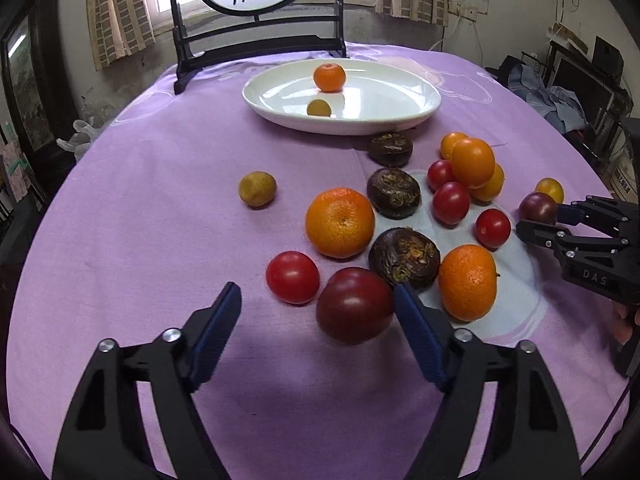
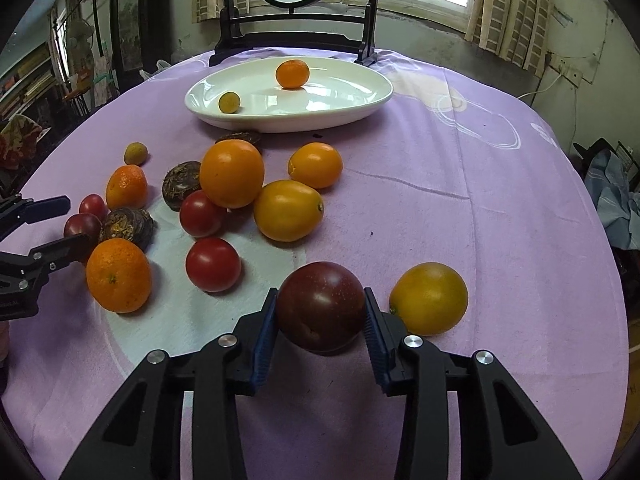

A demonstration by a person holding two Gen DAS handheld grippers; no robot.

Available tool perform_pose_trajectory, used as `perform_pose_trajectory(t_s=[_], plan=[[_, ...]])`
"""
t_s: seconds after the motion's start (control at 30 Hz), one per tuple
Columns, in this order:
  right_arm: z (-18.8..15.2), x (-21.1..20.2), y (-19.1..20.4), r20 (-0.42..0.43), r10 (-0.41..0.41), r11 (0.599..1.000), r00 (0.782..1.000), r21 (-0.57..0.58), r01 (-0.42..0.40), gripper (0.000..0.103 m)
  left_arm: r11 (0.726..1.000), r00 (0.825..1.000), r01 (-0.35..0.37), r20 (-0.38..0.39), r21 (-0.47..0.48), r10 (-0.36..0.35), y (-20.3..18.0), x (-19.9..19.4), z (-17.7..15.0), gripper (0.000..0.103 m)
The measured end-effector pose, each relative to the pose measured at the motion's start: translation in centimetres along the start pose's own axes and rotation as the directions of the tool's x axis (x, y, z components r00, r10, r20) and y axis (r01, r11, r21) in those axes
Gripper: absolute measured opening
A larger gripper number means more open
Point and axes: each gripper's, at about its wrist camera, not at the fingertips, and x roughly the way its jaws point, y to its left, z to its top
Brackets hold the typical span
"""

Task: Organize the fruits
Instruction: 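Grasp a dark-red tomato with the left tool while the right tool grasps another, then lower both dark-red tomatoes onto the white plate and open both tools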

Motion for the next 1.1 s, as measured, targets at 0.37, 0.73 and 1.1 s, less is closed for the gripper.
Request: perform_pose_trajectory(t_s=[0.37,0.73,1.1], plan=[[-0.4,-0.9,0.4,0.023,0.026,1.0,0.999,-0.016,-0.026,0.041,0.999,1.0,0.011,-0.001,0.049,-0.011,-1.9,-0.1,0.1,0.038],[0.3,-3.7,0.0,0.128,0.055,0.998,0.99,0.01,-0.057,0.041,0.995,0.996,0.091,-0.009,0.027,-0.091,-1.1,-1.3,0.3,0.038],[3.0,-5.9,0.9,0.202,0.043,0.999,0.978,-0.034,-0.036,0.04,0.988,0.989,0.142,0.035,0.052,-0.144,-1.1,-3.0,3.3,0.038]])
